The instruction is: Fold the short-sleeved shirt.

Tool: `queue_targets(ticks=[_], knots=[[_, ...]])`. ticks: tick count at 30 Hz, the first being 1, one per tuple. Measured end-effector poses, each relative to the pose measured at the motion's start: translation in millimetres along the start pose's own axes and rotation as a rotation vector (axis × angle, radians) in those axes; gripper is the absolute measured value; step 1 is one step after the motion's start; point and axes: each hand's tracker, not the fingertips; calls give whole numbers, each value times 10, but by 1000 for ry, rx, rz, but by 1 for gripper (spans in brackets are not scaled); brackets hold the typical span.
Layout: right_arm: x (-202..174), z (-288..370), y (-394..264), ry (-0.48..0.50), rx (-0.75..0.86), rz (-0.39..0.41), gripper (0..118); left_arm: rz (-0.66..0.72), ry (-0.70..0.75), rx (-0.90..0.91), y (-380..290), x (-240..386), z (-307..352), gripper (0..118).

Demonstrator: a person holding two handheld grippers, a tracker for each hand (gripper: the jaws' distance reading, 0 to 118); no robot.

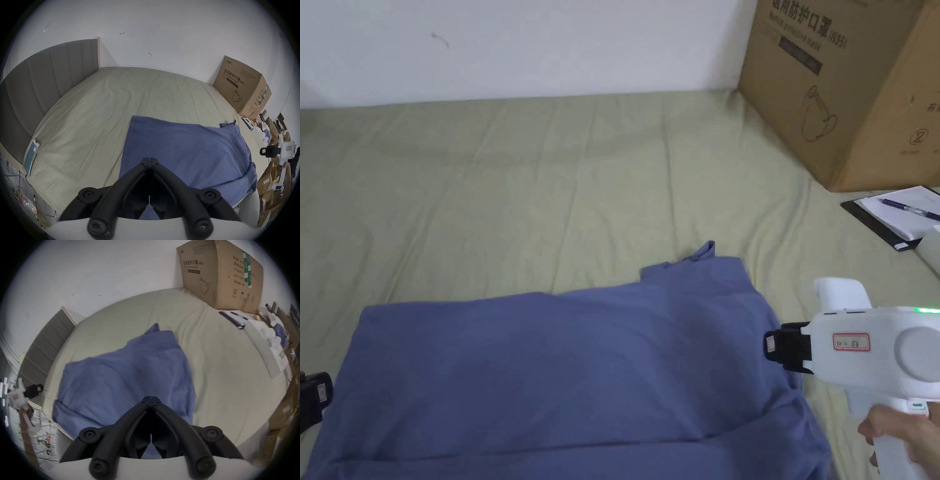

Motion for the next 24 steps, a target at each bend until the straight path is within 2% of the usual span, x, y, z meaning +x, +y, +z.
queue_targets(ticks=[2,4,5,6,7,8,10,11,13,15,16,17,19,21,22,23,24], knots=[[-11,-154,220,-18,-1,29,0,-5,-9,-6,90,13,-103,0],[36,-378,445,-76,1,60,0,1,-7,-12,157,17,-235,0],[92,-544,599,-81,-5,68,14,4,-6,-17,194,13,-312,0],[137,-687,738,-86,-42,67,50,10,1,-22,235,21,-375,0],[163,-815,848,-76,-102,64,106,16,9,-27,259,23,-424,0],[214,-1018,944,-62,-141,68,118,19,12,-31,276,17,-475,0],[323,-1276,1101,-45,-105,77,105,31,12,-44,311,11,-584,0],[352,-1409,1178,-78,-141,86,102,30,14,-53,318,14,-634,0],[441,-1672,1254,-207,-218,54,98,22,18,-72,320,23,-716,0],[542,-1901,1245,-175,-259,35,87,12,14,-88,344,51,-779,0],[561,-1957,1225,-148,-285,24,87,10,15,-97,343,46,-815,0],[530,-1989,1209,-191,-287,11,86,6,19,-110,343,40,-854,0],[438,-1979,1202,-213,-274,93,86,0,26,-120,362,21,-922,0],[339,-1930,1283,-237,-289,82,70,1,23,-136,412,-8,-995,0],[289,-1915,1319,-244,-287,81,49,-4,25,-139,452,-36,-1039,11],[280,-1971,1376,-247,-289,90,29,-4,25,-138,501,-56,-1083,32],[249,-2005,1397,-240,-289,91,7,4,32,-134,567,-81,-1154,61]])
